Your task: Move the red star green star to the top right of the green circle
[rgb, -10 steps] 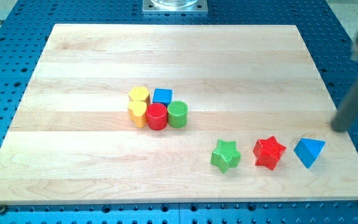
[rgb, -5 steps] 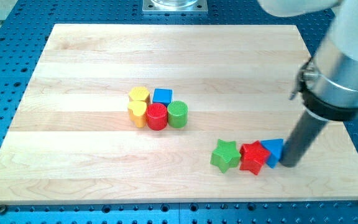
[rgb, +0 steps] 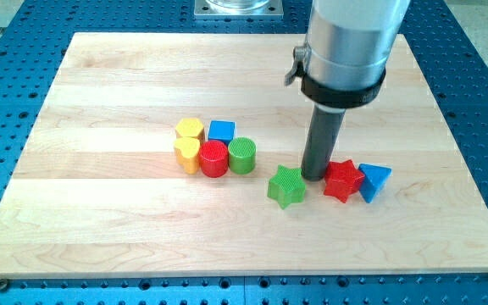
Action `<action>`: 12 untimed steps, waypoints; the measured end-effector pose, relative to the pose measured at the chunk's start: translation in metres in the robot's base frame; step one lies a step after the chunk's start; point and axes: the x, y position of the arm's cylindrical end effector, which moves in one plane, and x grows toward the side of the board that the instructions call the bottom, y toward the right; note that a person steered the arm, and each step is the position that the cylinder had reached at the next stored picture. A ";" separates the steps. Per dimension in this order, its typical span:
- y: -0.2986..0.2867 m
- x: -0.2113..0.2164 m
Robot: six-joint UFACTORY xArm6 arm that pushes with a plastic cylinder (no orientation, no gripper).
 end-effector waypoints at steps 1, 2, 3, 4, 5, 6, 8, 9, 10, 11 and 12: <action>0.000 0.039; 0.018 0.078; 0.079 0.044; 0.029 -0.002; 0.026 0.025; 0.022 0.070; -0.048 0.091; -0.073 0.096; -0.076 0.078; -0.068 0.043; -0.053 0.026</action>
